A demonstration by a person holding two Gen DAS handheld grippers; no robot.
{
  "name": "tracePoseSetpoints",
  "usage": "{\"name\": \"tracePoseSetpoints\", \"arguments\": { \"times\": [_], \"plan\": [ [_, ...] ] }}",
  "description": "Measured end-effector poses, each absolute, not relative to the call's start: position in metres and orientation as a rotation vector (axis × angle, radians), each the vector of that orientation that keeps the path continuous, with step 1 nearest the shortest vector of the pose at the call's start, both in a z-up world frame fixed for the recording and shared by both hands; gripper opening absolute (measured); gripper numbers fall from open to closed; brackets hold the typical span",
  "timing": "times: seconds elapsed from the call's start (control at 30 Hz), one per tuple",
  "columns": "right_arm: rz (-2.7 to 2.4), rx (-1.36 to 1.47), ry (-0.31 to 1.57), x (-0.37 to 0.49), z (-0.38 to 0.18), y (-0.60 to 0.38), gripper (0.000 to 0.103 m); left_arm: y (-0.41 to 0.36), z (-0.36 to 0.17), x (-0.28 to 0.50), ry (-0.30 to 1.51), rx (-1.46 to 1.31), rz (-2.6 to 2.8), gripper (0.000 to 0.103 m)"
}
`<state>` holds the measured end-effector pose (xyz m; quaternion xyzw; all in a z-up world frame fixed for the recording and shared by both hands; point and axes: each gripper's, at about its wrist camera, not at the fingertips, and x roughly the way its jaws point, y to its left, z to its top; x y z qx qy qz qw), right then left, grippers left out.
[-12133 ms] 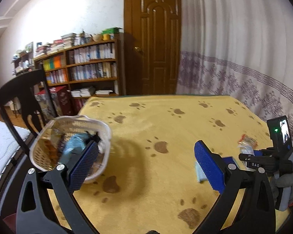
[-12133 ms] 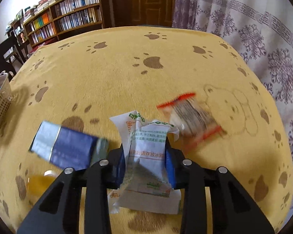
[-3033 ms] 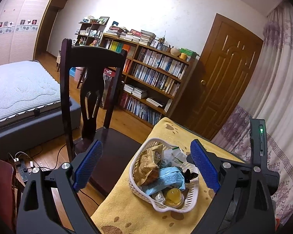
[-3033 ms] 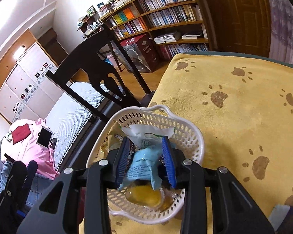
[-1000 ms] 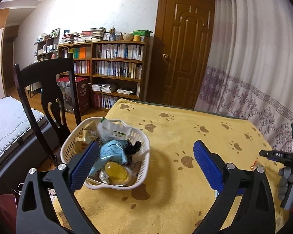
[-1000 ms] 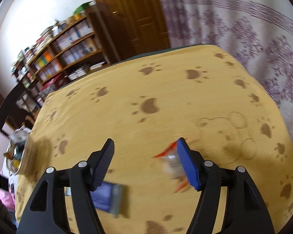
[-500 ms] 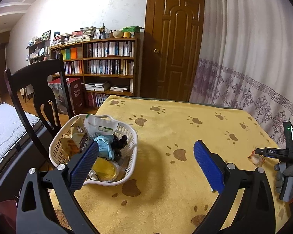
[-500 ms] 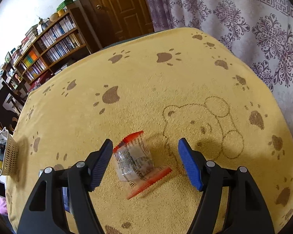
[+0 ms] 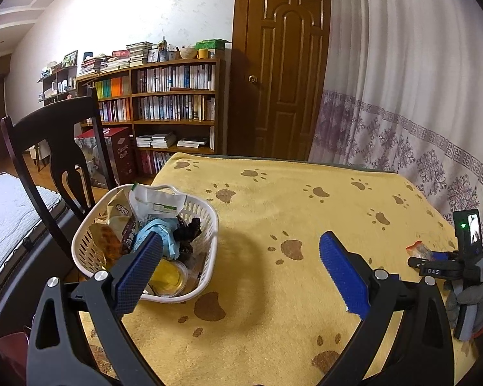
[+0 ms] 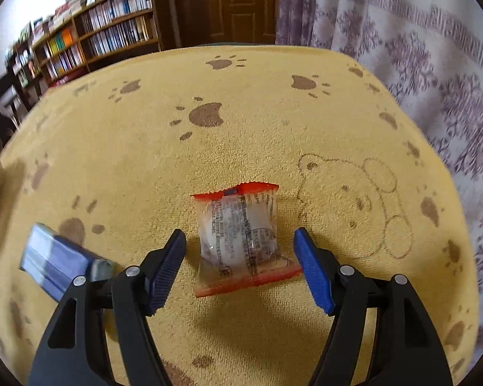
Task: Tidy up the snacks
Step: 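Grasp the clear red-edged wrapped pastry with the right tool, then move the left tool to the blue-and-light-blue tissue pack and grasp it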
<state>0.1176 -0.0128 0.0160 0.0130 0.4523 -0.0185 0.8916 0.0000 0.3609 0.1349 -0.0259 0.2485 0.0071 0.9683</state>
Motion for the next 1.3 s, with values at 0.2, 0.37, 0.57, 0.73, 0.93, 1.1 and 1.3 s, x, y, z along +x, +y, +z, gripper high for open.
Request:
{"name": "tracePoseSetpoints", "arguments": {
  "times": [0.2,0.37,0.57,0.73,0.93,1.1,1.3],
  "plan": [
    [-0.066,0.019,0.922,0.121,0.016,-0.011,0.067,0.353,0.129,0.003,0.519,-0.032,-0.003,0.099],
    [-0.047,0.008,0.913,0.117,0.016,-0.007,0.055,0.346,0.123,0.005,0.534,-0.02,-0.015,0.099],
    [-0.037,0.022,0.89,0.102,0.015,-0.007,0.053,0.334,0.112,0.009,0.563,0.005,-0.045,0.099],
    [-0.003,0.041,0.881,0.077,0.014,-0.011,0.053,0.319,0.098,0.016,0.601,0.035,-0.077,0.099],
    [0.091,0.049,0.872,0.033,0.013,0.002,0.053,0.299,0.077,0.022,0.65,0.098,-0.119,0.099],
    [0.179,0.033,0.868,0.011,0.013,0.028,0.053,0.285,0.069,0.022,0.663,0.146,-0.137,0.099],
    [0.139,0.007,0.858,0.021,0.013,0.046,0.053,0.285,0.069,0.021,0.658,0.157,-0.142,0.099]
  ]
}}
